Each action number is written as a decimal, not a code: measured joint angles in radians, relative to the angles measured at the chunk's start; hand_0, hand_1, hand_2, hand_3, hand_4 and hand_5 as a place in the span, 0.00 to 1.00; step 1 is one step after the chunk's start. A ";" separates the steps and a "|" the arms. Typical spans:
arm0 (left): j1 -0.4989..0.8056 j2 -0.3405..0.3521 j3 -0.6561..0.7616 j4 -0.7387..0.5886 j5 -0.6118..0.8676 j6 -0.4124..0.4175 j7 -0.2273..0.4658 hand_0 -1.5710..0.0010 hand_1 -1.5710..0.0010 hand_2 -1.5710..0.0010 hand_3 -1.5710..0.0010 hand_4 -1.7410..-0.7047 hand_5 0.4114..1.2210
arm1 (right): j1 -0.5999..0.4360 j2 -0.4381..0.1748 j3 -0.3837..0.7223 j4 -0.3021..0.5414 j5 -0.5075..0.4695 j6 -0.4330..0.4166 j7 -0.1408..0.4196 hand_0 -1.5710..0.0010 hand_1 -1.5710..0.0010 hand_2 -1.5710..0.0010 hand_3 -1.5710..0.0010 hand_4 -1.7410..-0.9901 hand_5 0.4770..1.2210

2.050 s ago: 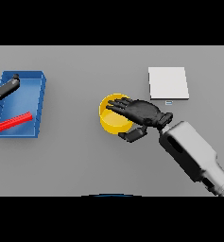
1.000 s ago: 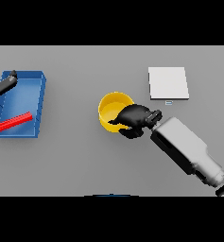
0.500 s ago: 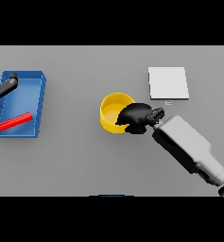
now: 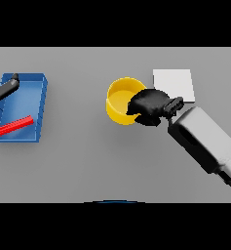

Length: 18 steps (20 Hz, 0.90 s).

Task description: Pick up the red beaker and tilt it to pour out 1 green nut into yellow bowl. Pick up the yellow bowl and place it on the metallic measuring scale.

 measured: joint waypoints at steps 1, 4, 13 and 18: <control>0.001 0.007 0.007 0.001 0.010 -0.010 -0.003 1.00 1.00 1.00 1.00 0.90 0.38 | 0.000 -0.004 -0.012 -0.007 -0.009 0.009 0.016 0.00 0.00 0.01 0.20 0.03 1.00; -0.002 0.017 0.012 -0.006 0.014 -0.012 0.007 1.00 1.00 1.00 1.00 0.91 0.38 | -0.004 -0.023 -0.028 0.004 -0.019 0.013 0.022 0.00 0.00 0.01 0.21 0.03 1.00; 0.018 0.031 0.001 -0.055 -0.002 0.011 0.036 1.00 1.00 1.00 1.00 0.90 0.41 | -0.116 -0.124 -0.093 0.188 0.027 -0.113 -0.061 0.00 0.00 0.00 0.22 0.03 1.00; 0.022 0.045 0.008 -0.082 0.006 0.020 0.080 1.00 1.00 1.00 1.00 0.88 0.44 | -0.130 -0.143 -0.126 0.352 0.005 -0.180 -0.089 0.00 0.00 0.00 0.25 0.03 1.00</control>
